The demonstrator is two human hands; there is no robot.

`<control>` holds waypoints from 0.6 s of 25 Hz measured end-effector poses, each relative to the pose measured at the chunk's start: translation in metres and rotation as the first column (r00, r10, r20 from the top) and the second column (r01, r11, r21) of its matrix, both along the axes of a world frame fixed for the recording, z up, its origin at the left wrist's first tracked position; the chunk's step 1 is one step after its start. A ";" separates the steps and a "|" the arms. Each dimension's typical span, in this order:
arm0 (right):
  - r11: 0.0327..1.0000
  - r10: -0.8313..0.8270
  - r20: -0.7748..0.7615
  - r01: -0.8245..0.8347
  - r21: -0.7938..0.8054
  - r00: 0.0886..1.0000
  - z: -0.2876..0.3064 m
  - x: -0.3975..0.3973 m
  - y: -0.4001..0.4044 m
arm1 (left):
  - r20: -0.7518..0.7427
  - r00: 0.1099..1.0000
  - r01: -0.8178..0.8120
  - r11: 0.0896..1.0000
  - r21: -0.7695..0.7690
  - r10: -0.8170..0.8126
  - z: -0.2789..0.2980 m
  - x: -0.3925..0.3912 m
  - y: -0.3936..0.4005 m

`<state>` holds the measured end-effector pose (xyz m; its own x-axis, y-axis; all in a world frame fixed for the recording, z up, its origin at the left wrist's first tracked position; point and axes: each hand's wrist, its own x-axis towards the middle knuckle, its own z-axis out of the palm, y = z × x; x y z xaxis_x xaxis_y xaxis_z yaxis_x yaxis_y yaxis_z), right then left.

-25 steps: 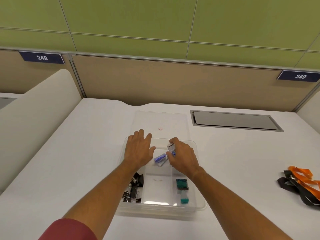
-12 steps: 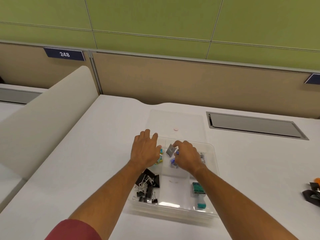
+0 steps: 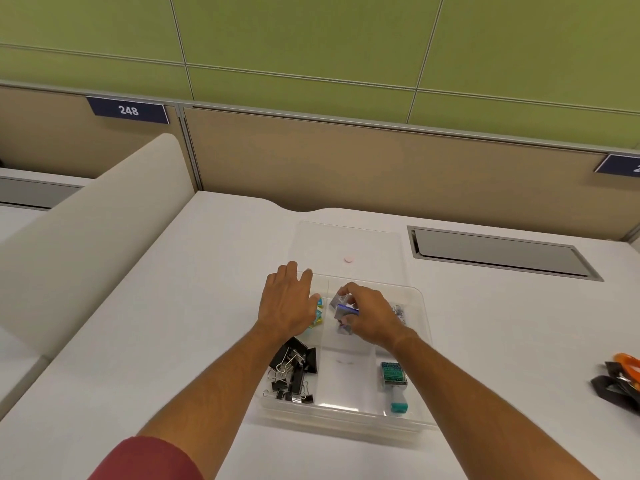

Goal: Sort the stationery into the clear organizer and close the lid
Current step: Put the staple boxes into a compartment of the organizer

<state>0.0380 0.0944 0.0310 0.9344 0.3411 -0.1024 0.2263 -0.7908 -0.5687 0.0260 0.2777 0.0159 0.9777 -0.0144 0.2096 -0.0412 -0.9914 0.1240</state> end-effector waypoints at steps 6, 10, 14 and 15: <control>0.989 -0.114 0.201 0.130 -0.068 0.973 0.007 -0.007 -0.015 | 0.010 0.999 0.032 0.999 0.003 -0.032 0.006 -0.003 -0.010; 0.975 -0.132 0.261 0.173 -0.137 0.956 0.006 -0.018 -0.032 | -0.020 0.997 0.070 0.997 -0.012 -0.070 0.010 -0.006 -0.023; 0.931 -0.162 0.243 0.230 -0.283 0.956 -0.001 -0.031 -0.054 | -0.049 0.987 0.148 0.988 -0.041 -0.150 0.007 -0.011 -0.044; 0.923 -0.169 0.254 0.244 -0.298 0.952 -0.002 -0.035 -0.061 | -0.051 0.985 0.164 0.985 -0.046 -0.166 0.007 -0.012 -0.051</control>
